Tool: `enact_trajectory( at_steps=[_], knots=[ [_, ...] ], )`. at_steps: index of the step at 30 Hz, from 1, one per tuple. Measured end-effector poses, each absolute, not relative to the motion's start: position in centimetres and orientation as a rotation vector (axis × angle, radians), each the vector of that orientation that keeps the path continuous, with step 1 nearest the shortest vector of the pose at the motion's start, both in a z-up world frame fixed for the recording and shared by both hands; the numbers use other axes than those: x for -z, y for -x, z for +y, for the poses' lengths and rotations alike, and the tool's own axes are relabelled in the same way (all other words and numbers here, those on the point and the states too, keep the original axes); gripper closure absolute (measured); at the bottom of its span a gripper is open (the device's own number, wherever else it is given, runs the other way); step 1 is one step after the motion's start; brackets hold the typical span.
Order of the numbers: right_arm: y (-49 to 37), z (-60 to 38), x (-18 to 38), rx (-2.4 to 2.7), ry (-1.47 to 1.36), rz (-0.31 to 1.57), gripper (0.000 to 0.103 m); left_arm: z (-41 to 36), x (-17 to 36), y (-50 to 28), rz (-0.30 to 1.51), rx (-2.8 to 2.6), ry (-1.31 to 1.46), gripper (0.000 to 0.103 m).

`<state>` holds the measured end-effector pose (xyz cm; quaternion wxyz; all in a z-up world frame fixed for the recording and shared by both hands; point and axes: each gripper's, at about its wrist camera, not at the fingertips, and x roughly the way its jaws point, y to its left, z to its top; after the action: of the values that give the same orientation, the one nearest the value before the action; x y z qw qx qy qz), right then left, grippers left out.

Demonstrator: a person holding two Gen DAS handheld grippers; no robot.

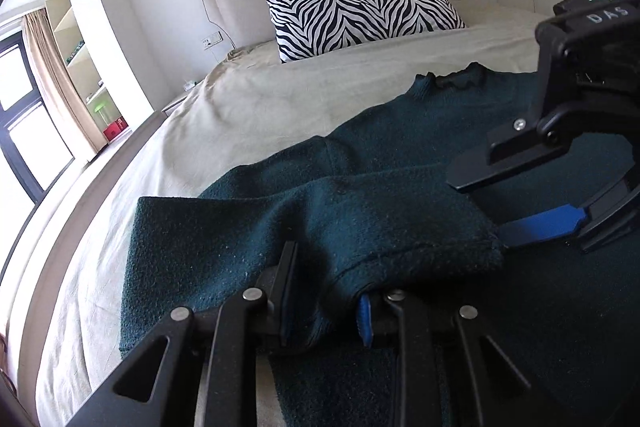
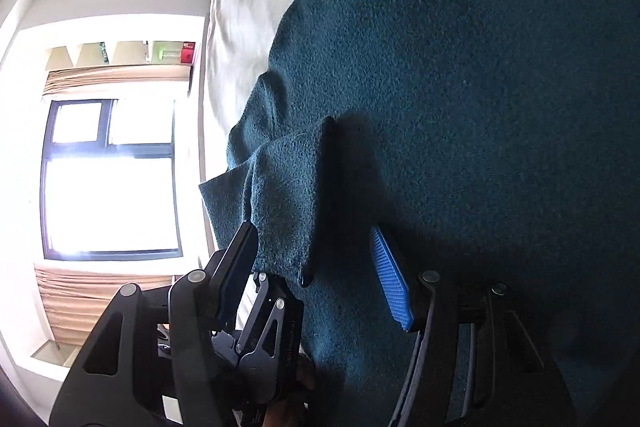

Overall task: Fold small clothes
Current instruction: 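Fold the held sleeve across the sweater body and release it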

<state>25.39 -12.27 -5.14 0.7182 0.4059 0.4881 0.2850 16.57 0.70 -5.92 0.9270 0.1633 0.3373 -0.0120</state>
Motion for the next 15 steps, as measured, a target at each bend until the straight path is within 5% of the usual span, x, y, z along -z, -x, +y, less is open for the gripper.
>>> enact_trajectory(
  at_steps=[2,5,7,10,15],
  knots=[
    [-26.1,-11.2,5.0,-0.633,-0.900,1.079,0.055,1.1,5.7,-16.5,0.685,0.026,-0.313,0.075],
    [-27.4,-9.8,4.8,-0.635,-0.862,1.083,0.082,1.5,5.6,-16.4,0.687,0.025,-0.292,0.073],
    [-28.2,-8.9,4.5,-0.611,-0.808,1.073,0.096,1.8,5.4,-16.3,0.676,0.020,-0.275,0.054],
    [-28.3,-8.7,2.2,-0.590,-0.701,1.003,0.096,3.2,3.9,-15.2,0.615,0.015,-0.202,0.027],
    [-28.1,-13.5,-1.5,-0.482,-0.588,0.898,0.097,8.6,1.1,-13.4,0.558,0.038,0.048,0.024]
  ],
)
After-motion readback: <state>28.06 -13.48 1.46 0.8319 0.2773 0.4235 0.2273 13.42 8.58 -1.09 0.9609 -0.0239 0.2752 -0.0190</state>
